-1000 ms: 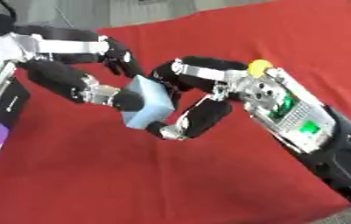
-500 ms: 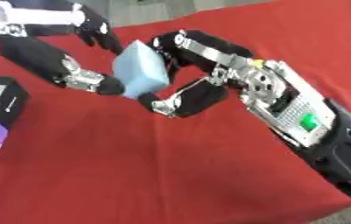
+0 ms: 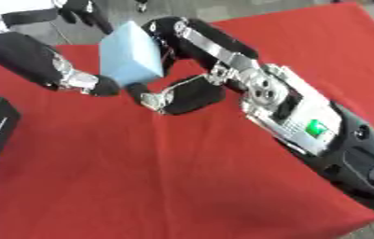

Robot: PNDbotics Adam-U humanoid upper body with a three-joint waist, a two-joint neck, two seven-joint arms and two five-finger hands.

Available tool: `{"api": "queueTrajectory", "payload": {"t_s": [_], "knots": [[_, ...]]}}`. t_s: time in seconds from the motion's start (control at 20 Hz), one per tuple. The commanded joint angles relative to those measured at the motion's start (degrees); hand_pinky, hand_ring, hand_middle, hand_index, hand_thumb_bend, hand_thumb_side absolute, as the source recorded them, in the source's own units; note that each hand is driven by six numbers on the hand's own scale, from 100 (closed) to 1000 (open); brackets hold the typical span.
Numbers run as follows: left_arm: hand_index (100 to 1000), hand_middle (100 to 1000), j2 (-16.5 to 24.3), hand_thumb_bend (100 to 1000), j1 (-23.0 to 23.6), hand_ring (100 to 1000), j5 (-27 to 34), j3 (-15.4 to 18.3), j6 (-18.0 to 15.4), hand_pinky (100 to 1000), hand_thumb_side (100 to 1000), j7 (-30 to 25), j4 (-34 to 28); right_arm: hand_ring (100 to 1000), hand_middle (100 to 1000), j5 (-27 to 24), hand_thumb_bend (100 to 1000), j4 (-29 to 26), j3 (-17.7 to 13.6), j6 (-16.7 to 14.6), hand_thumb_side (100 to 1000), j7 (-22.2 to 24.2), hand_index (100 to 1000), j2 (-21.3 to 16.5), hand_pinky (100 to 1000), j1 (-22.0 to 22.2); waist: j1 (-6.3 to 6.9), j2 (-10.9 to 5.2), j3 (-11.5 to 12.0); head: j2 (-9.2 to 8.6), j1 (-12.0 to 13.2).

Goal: Pick up the objects with one hand, pass them to the other hand, and then place them into the box on the other side of the table.

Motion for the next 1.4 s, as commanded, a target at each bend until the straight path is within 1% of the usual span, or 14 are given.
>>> {"api": "queueTrajectory", "payload": {"t_s": [0.05,0.2,0.35,0.5,0.55,0.65,0.7,0.75,0.8,0.85,1.0,1.15,1.4], "knots": [[828,795,-0.7,789,-1.9,867,-3.0,-0.8,-1.4,872,577,2.1,0.7,588,441,-0.2,100,-0.7,-0.6,-1.6,100,0.8,599,-1.0,556,-1.3,0.55,-0.37,0.2,-1.68,-0.4],[832,800,-2.4,811,-2.5,870,-6.8,-2.2,-2.9,876,554,2.6,2.3,588,442,0.5,100,0.2,-0.5,-3.6,100,1.6,600,-0.7,559,-1.5,0.68,-0.13,0.2,-2.41,-0.4],[832,801,-3.8,817,-2.8,871,-9.8,-2.8,-3.1,877,549,4.0,3.2,589,443,1.1,100,1.5,-0.4,-6.3,100,1.7,600,-0.4,562,-1.7,0.84,0.08,0.2,-2.87,-0.3],[834,804,-4.6,823,-2.8,875,-11.1,-3.0,-3.1,881,551,4.7,3.7,589,444,1.6,100,2.5,-0.4,-8.7,100,1.5,600,-0.2,564,-1.7,0.88,0.16,0.2,-3.03,-0.1],[835,805,-4.8,845,-2.8,875,-11.3,-3.1,-3.1,881,554,4.7,3.8,590,444,1.7,100,2.7,-0.4,-9.3,100,1.3,600,-0.2,564,-1.7,0.89,0.17,0.2,-3.08,0.0],[836,802,-5.2,828,-2.7,873,-12.0,-3.2,-3.0,877,563,4.6,4.0,590,444,1.8,100,3.0,-0.5,-10.0,100,1.0,600,-0.2,566,-1.8,0.92,0.18,0.2,-3.13,0.2],[835,800,-5.4,816,-2.6,871,-12.4,-3.2,-2.9,875,558,4.5,4.1,590,444,1.9,100,3.0,-0.5,-10.3,100,0.9,600,-0.2,567,-1.8,0.94,0.18,0.2,-3.13,0.3],[832,797,-5.6,772,-2.5,868,-12.8,-3.2,-2.7,872,543,4.5,4.2,590,445,2.0,100,3.0,-0.6,-10.4,100,0.7,600,-0.2,567,-1.8,0.95,0.18,0.1,-3.13,0.4],[831,796,-5.8,755,-2.4,867,-13.0,-3.1,-2.5,871,540,4.7,4.2,590,445,2.1,100,2.8,-0.7,-10.5,100,0.6,600,-0.2,568,-1.8,0.96,0.18,0.1,-3.08,0.5],[825,791,-5.9,718,-2.2,862,-13.1,-3.0,-2.2,866,534,4.9,4.1,590,446,2.3,100,2.6,-0.7,-10.6,100,0.6,600,-0.2,569,-1.8,0.98,0.19,0.1,-3.05,0.6],[812,780,-5.5,680,-2.0,854,-12.3,-2.9,-1.4,858,508,5.5,2.2,590,446,3.2,100,2.8,-0.7,-10.8,100,0.6,600,-0.3,569,-1.5,1.04,0.22,0.2,-2.95,0.8],[794,768,-5.1,608,-2.0,843,-12.1,-2.8,-0.1,847,464,6.2,-0.1,590,446,4.2,100,3.3,-0.7,-10.9,100,0.3,600,-0.2,570,-1.4,1.02,0.25,0.3,-2.85,0.9],[776,751,-4.8,520,-1.6,829,-11.9,-2.8,2.1,834,466,7.2,-0.9,590,446,5.1,100,3.8,-0.7,-11.0,100,0.0,600,-0.1,570,-1.2,0.94,0.35,0.4,-2.69,0.9]]}}
